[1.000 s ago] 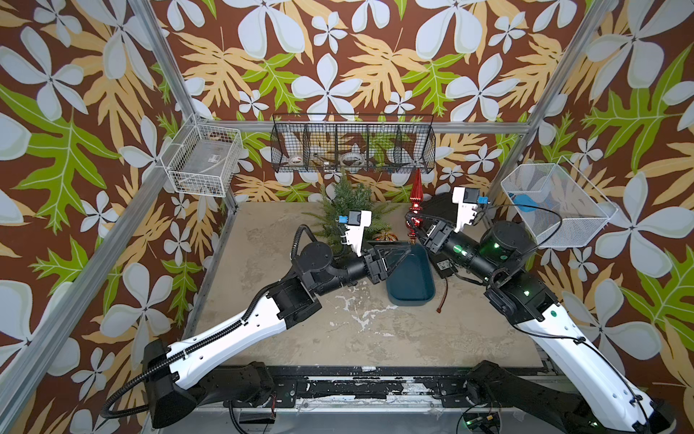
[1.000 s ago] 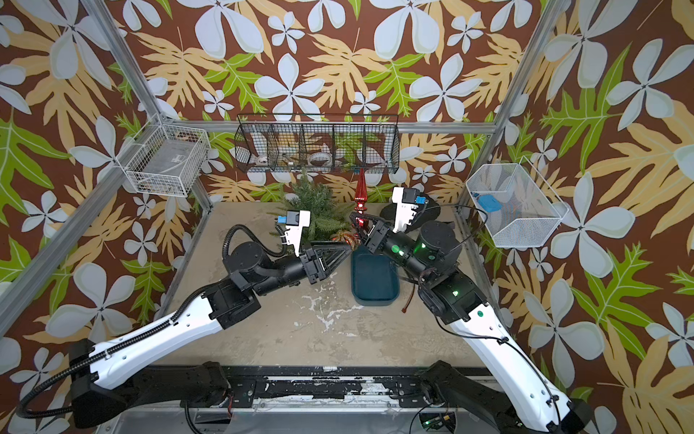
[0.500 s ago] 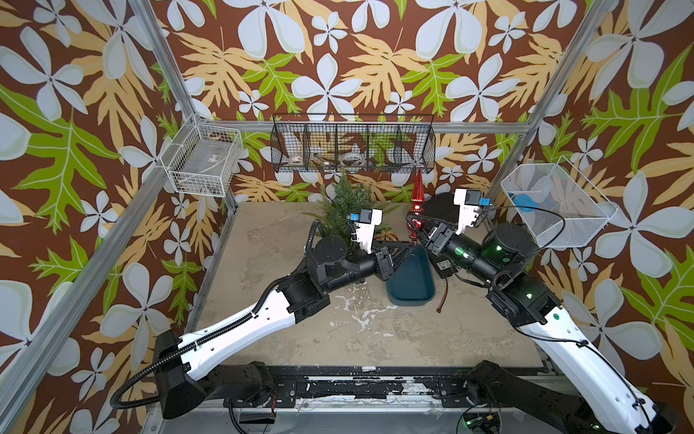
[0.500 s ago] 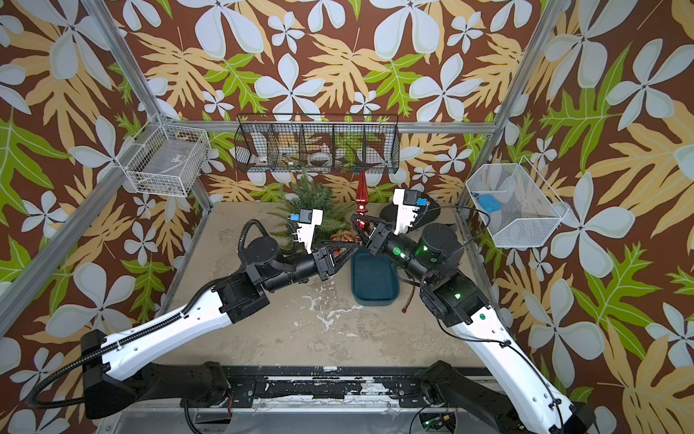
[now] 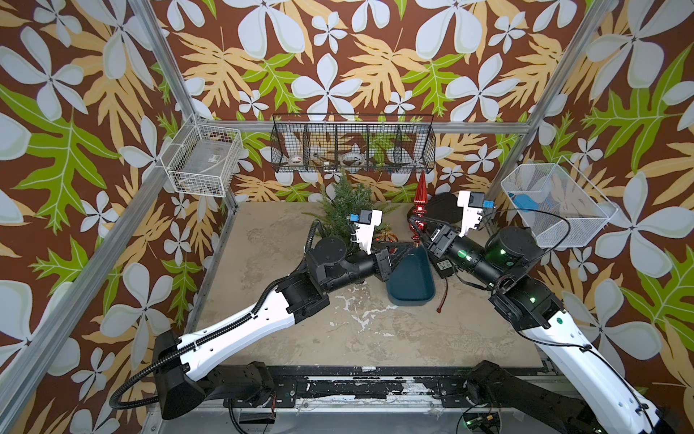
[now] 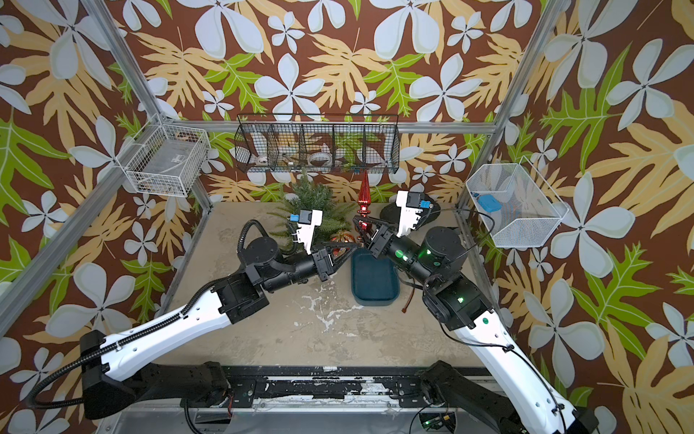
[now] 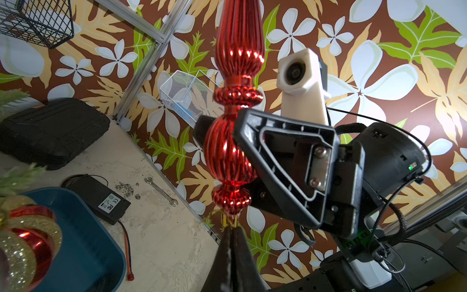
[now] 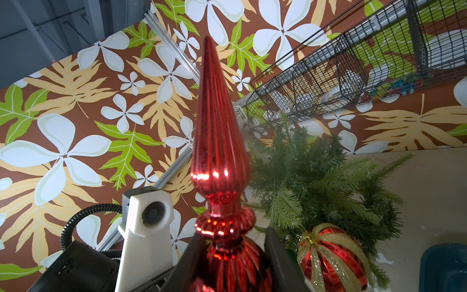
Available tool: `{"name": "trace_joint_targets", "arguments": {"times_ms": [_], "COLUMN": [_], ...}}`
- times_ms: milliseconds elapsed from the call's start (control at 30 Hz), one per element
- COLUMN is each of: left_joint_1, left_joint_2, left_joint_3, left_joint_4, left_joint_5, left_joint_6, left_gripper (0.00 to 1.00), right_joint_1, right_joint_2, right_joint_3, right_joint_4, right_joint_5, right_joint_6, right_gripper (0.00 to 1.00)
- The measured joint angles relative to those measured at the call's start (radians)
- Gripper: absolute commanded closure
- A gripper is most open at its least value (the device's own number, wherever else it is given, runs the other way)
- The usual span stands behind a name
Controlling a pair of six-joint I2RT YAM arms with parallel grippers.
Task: Decorate the small christmas tree with ornaments
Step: Hang an ornament on the christmas tree.
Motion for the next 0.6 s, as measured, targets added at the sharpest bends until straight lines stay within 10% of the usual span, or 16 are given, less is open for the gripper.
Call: {"name": "trace_joint_targets", "arguments": {"times_ms": [600], "left_joint_1": [-0.001], "left_joint_2": [-0.041], "left_joint_3": [-0.024], "left_joint_4": [0.001], "left_joint_5": [-0.028], "left_joint_6": [0.042], "left_gripper": [1.00], "right_joint_1": [0.001], "right_joint_2": [-0.125], "right_joint_3": [-0.119], "right_joint_4": [0.031], "right_joint_5": [0.169], "right_joint_6": [0.033], "right_gripper": [0.63]}}
